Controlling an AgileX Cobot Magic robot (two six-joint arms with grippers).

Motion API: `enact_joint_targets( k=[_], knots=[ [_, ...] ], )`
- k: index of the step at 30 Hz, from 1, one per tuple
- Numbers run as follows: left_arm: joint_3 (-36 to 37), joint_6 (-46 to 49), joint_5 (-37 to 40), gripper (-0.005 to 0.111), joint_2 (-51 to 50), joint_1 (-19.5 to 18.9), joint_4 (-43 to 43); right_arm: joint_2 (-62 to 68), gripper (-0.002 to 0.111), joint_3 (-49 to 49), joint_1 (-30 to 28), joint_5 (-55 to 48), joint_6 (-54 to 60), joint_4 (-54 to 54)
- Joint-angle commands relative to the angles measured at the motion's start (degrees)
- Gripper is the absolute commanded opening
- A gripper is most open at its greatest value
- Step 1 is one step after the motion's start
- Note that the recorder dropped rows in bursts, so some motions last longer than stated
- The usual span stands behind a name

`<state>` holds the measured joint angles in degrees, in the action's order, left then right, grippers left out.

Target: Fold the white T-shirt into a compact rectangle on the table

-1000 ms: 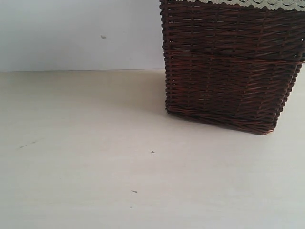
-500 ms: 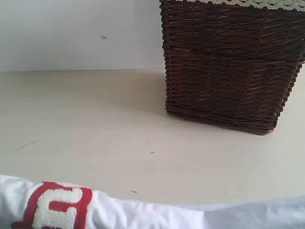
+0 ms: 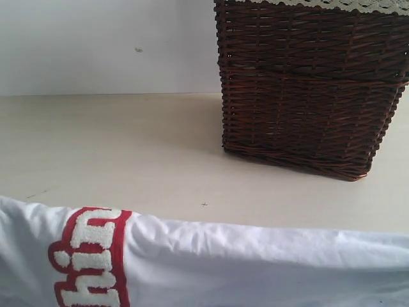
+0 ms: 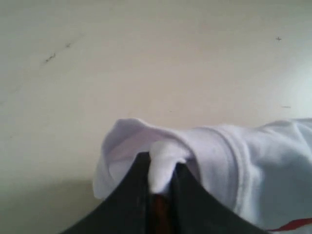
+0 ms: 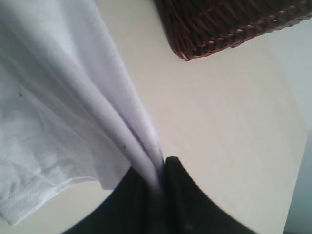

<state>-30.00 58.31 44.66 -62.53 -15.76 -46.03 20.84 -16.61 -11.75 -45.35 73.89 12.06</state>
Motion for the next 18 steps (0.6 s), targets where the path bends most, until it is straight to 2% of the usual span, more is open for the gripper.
enact_joint_targets(
  k=[1, 5, 8, 18],
  knots=[
    [0.1, 7.5, -7.7, 0.0, -3.5, -0.2, -9.5, 9.3, 0.0, 0.2, -0.2, 10.0, 3.0, 0.1],
    [-0.4, 17.9, -12.4, 0.0, -7.5, -0.2, -20.1, 17.8, 0.0, 0.2, -0.2, 23.5, 4.6, 0.1],
    [-1.4, 25.1, -11.1, 0.0, -10.8, -0.2, -20.8, 25.4, 0.0, 0.2, -0.2, 32.6, 4.6, 0.1],
    [-2.0, 38.0, -10.6, 0.0, -19.5, -0.1, -26.6, 41.6, 0.0, 0.2, -0.2, 43.2, 5.6, -0.2]
  ],
)
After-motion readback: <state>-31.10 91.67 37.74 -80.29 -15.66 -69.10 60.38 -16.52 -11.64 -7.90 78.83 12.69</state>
